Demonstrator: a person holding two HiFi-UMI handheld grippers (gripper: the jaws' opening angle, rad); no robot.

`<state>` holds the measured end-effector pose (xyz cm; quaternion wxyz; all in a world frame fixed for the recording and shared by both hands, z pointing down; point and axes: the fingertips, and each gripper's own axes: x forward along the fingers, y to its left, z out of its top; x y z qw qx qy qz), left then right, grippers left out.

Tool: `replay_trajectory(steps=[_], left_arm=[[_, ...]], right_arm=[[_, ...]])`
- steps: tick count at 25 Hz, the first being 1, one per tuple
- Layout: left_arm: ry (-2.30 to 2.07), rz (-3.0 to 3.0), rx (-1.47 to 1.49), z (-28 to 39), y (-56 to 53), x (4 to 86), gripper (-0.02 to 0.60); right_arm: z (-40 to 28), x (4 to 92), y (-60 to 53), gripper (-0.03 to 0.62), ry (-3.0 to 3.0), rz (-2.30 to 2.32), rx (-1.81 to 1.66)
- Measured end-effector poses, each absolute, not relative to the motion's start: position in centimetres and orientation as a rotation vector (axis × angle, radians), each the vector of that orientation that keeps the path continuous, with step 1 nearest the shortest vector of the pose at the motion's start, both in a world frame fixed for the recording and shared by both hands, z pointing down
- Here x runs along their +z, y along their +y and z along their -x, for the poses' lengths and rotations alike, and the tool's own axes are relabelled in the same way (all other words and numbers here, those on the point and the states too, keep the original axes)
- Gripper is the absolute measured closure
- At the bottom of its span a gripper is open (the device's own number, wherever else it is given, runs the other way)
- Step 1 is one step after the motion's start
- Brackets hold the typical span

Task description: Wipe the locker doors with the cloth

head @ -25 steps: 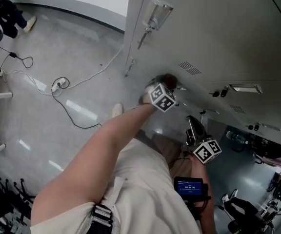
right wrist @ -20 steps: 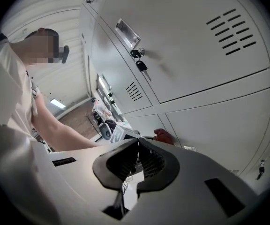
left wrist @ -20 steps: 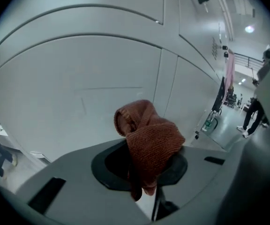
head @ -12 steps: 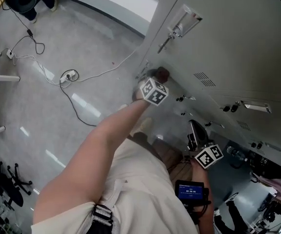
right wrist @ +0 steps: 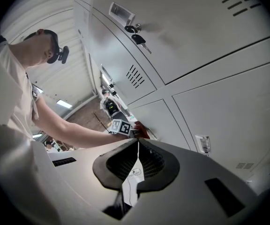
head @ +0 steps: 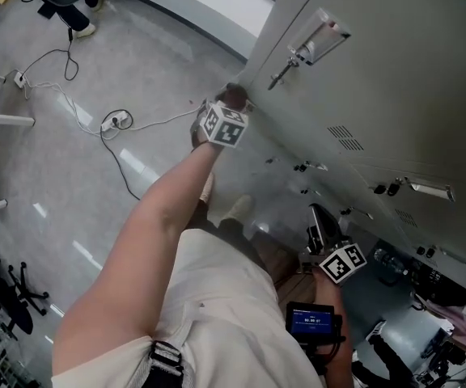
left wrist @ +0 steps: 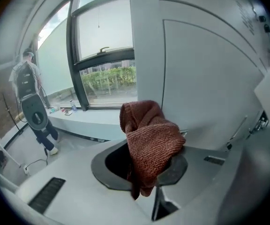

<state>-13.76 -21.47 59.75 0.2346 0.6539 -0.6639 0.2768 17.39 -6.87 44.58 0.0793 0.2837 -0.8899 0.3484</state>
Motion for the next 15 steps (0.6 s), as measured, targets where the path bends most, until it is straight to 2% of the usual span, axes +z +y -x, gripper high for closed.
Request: replay_trajectory(steps=[8,15], left_arm=[[-1.778,-1.752,0.651,9.8,-21.2,62.7,0.512],[-1.764,-1.854,0.593,1.5,-20.6,61.7,0.512]], right_arm=[[-16.9,46.8,-6.7,0.576,-2.660,-0.744,1.108],[-17.0,49.3,-6.4,0.576,-2.647,-0.629,1.148]])
